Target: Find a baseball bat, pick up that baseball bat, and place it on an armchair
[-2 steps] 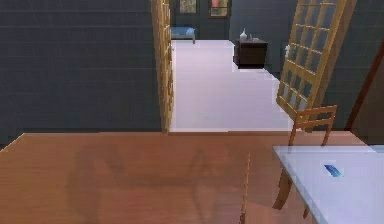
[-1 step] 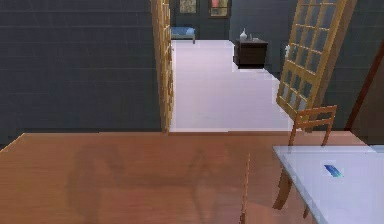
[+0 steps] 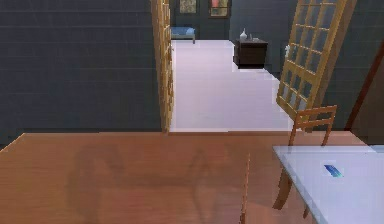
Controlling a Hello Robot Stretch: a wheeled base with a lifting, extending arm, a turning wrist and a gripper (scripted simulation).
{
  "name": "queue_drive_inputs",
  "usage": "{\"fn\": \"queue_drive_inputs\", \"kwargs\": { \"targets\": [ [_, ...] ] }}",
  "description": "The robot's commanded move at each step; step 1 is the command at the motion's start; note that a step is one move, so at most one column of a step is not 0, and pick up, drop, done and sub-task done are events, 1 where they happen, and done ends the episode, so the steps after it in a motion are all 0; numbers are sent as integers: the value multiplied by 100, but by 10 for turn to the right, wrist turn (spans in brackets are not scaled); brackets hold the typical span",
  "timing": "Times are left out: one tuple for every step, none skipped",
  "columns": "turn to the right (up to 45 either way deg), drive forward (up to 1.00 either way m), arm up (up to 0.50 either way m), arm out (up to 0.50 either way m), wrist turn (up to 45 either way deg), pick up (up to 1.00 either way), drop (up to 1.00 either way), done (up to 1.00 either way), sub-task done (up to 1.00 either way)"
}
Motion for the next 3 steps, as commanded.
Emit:
{"fn": "queue_drive_inputs", "kwargs": {
  "targets": [
    [0,0,0,-42,0,0,0,0,0],
    [-450,0,0,0,0,0,0,0,0],
    [-450,0,0,0,0,0,0,0,0]
  ]
}}
